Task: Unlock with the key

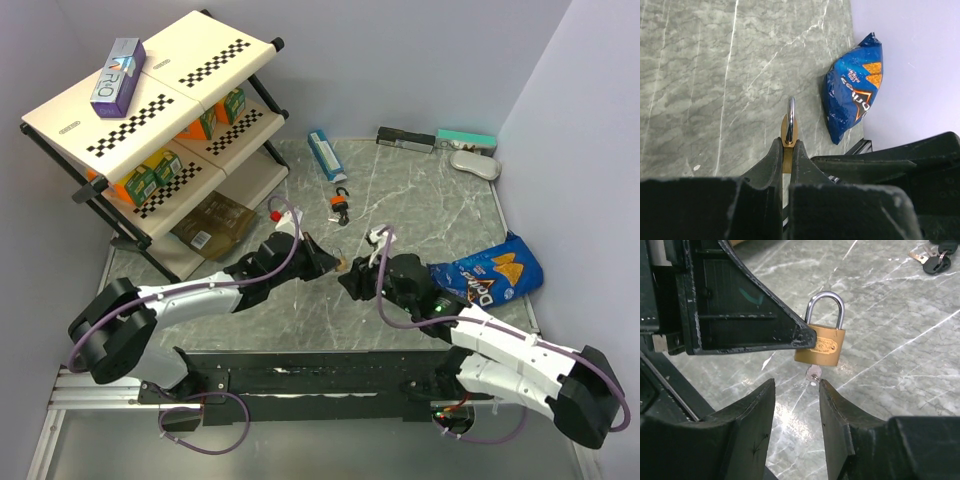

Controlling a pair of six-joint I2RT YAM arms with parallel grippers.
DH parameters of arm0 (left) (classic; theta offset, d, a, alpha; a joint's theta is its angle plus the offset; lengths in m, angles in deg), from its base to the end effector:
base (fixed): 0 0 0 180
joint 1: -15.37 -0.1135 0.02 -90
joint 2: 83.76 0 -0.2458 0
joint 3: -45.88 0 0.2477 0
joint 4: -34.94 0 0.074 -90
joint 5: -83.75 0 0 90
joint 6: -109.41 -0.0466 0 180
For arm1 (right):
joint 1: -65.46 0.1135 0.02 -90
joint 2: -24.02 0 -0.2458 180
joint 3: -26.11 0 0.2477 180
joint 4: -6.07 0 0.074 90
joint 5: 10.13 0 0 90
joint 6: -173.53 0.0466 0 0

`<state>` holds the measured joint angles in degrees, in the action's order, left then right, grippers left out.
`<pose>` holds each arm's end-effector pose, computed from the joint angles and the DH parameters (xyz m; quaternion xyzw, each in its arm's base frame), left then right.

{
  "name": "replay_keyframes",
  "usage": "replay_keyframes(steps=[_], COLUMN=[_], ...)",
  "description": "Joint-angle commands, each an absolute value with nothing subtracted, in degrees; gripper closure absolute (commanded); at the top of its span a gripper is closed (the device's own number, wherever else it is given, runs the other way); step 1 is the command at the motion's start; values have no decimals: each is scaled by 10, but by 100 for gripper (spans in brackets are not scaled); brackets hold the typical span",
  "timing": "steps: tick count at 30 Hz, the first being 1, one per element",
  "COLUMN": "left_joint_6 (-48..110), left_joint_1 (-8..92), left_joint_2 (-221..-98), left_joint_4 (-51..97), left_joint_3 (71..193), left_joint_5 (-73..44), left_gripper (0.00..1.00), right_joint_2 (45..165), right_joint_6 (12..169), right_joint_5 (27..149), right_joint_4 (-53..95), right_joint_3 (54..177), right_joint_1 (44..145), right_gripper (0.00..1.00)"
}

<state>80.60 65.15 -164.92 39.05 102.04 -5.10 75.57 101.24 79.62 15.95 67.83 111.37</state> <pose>0.2069 -0.2433 0.2087 -0.0875 0.8189 -0.4627 0.3282 0.1565 0.1613 0.2230 -0.1980 0.7934 0.3019 0.4901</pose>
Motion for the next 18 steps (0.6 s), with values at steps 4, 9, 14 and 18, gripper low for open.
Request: replay_keyframes(steps=[4,9,14,18], left_joint_6=[810,808,808,806], left_joint_1=[649,649,648,646], left_joint_2=[-1651,-1648,-1647,-1645], left_joint_4=[410,407,409,404], left_joint_3=[1046,1046,1045,1045], left_joint_5=[-58,-58,-58,-58], left_gripper=[99,99,99,99], right_joint_2=[801,851,880,885], right_joint_6=[982,972,971,982], right_joint_5=[693,625,601,582], right_joint_4=[182,198,231,247], right_joint_3=[740,780,803,809], right_joint_1=[1157,1183,1198,1208], right_gripper=[54,57,57,59])
